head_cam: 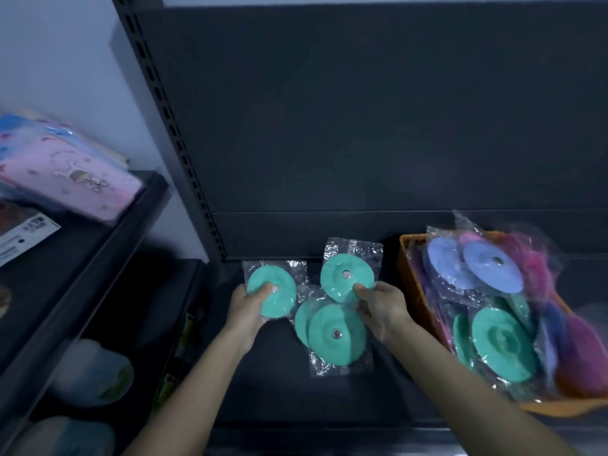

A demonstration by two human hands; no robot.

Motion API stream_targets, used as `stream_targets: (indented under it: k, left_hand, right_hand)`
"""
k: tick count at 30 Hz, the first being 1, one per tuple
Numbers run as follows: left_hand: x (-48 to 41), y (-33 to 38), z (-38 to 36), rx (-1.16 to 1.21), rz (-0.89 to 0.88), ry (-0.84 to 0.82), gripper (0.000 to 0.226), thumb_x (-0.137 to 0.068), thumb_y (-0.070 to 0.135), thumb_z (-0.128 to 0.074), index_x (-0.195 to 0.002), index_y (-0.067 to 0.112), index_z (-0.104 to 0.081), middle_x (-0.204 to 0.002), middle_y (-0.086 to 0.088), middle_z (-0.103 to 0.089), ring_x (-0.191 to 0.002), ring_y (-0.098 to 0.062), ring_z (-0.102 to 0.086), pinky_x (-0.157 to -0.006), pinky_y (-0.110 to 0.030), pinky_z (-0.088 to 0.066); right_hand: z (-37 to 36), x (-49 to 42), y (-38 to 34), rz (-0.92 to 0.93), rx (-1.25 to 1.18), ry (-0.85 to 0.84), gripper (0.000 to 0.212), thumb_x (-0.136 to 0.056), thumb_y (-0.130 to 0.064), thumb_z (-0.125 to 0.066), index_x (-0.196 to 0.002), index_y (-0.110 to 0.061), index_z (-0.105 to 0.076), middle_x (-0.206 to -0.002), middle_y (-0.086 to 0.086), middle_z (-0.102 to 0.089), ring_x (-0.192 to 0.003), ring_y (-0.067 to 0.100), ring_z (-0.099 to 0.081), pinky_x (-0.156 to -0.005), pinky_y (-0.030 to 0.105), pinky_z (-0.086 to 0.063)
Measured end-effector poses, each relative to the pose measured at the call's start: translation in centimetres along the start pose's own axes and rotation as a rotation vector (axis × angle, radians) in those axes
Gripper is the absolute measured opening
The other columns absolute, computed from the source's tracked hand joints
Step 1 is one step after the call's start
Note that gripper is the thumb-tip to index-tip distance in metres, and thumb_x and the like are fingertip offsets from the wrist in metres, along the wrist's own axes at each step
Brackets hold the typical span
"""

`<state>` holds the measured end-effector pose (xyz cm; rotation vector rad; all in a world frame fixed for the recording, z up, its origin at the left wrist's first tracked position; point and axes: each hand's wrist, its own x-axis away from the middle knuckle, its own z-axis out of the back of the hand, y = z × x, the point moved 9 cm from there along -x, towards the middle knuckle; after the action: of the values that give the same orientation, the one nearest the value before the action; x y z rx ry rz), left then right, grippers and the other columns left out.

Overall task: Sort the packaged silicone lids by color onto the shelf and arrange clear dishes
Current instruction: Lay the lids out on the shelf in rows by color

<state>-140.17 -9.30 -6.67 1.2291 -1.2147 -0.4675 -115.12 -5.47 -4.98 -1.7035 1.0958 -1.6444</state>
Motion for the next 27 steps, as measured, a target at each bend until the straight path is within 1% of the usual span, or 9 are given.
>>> stream_targets:
  k: [4, 7, 9, 12, 16, 19, 22, 24, 27]
  left_hand:
    - [-1.5, -0.7, 1.9, -0.129, 0.009, 0.047, 0.019, -0.088, 0.016, -0.063, -0.105, 0.008, -0.06, -0.108, -0.014, -0.067, -0.1, -0.03, -0.064, -0.085, -0.046, -0.055]
    - [-1.9, 0.1, 2.3, -0.266, -0.049, 0.058, 0.005, -0.088, 0.013, -0.062, -0.088, 0.009, -0.064, -0.091, -0.012, -0.067, -0.089, -0.032, -0.064, -0.076, -0.044, -0.052]
    - [-2.0, 0.6, 2.3, -0.304, -0.075, 0.067, 0.014, -0.087, 0.008, -0.061, -0.101, 0.009, -0.063, -0.094, -0.011, -0.066, -0.09, -0.031, -0.063, -0.078, -0.044, -0.052]
    - [-1.9, 1.3, 2.1, -0.423, -0.108, 0.091, 0.054, -0.088, 0.008, -0.061, -0.138, 0.008, -0.041, -0.117, -0.01, -0.059, -0.105, -0.023, -0.058, -0.092, -0.035, -0.048]
    - [-0.1, 4.5, 0.7, -0.877, -0.463, 0.21, 0.057, -0.085, 0.014, -0.067, -0.135, 0.001, -0.044, -0.13, -0.018, -0.049, -0.121, -0.032, -0.047, -0.102, -0.035, -0.037]
    - [0.9, 4.8, -2.9, -1.061, -0.656, 0.041, 0.044, -0.084, 0.022, -0.068, -0.123, 0.005, -0.056, -0.119, -0.012, -0.056, -0.114, -0.031, -0.048, -0.097, -0.034, -0.037]
    - [0.8, 2.6, -5.6, -1.155, -0.547, -0.148, 0.055, -0.077, 0.038, -0.073, -0.121, 0.011, -0.053, -0.116, -0.003, -0.053, -0.109, -0.02, -0.047, -0.093, -0.03, -0.04]
    - [0.3, 1.6, -6.2, -1.179, -0.439, -0.177, 0.06, -0.072, 0.035, -0.079, -0.118, 0.012, -0.048, -0.113, -0.003, -0.05, -0.104, -0.019, -0.048, -0.089, -0.031, -0.043]
    - [-0.3, 1.3, -6.1, -1.089, -0.322, -0.176, 0.036, -0.073, 0.017, -0.077, -0.1, 0.013, -0.054, -0.091, -0.003, -0.057, -0.085, -0.019, -0.055, -0.071, -0.027, -0.045]
  right_hand:
    - [0.8, -0.4, 0.2, 0.021, 0.029, 0.032, 0.007, -0.091, -0.005, -0.059, -0.084, -0.004, -0.057, -0.078, 0.015, -0.063, -0.062, 0.024, -0.059, -0.053, 0.032, -0.051]
    - [1.5, -0.5, 0.4, 0.037, 0.035, 0.067, 0.01, -0.091, -0.005, -0.058, -0.081, -0.004, -0.056, -0.076, 0.014, -0.062, -0.063, 0.024, -0.059, -0.054, 0.033, -0.05]
    - [1.8, -0.6, 0.6, 0.04, 0.027, 0.083, 0.013, -0.091, -0.004, -0.058, -0.079, -0.005, -0.054, -0.074, 0.014, -0.06, -0.063, 0.024, -0.058, -0.055, 0.033, -0.049]
    - [2.2, -0.7, 0.8, 0.036, 0.043, 0.094, 0.012, -0.091, -0.005, -0.058, -0.08, -0.004, -0.054, -0.071, 0.013, -0.058, -0.061, 0.023, -0.055, -0.054, 0.032, -0.047]
    - [2.5, -0.9, 0.6, 0.051, 0.091, 0.097, 0.012, -0.091, -0.007, -0.059, -0.08, -0.006, -0.054, -0.07, 0.012, -0.056, -0.058, 0.021, -0.053, -0.052, 0.031, -0.046]
    - [2.2, -0.9, 0.2, 0.079, 0.129, 0.081, 0.012, -0.091, -0.007, -0.058, -0.08, -0.006, -0.056, -0.069, 0.01, -0.059, -0.057, 0.02, -0.055, -0.052, 0.031, -0.046]
    - [1.9, -0.8, 0.0, 0.086, 0.162, 0.067, 0.013, -0.091, -0.007, -0.059, -0.078, -0.006, -0.056, -0.067, 0.011, -0.06, -0.056, 0.02, -0.056, -0.052, 0.031, -0.046]
    - [2.0, -0.9, -0.2, 0.094, 0.17, 0.068, 0.015, -0.091, -0.008, -0.059, -0.076, -0.006, -0.056, -0.067, 0.01, -0.059, -0.055, 0.02, -0.056, -0.051, 0.031, -0.046]
    - [2.0, -0.9, -0.7, 0.112, 0.175, 0.065, 0.012, -0.091, -0.01, -0.06, -0.08, -0.005, -0.058, -0.073, 0.013, -0.062, -0.061, 0.022, -0.059, -0.054, 0.032, -0.048]
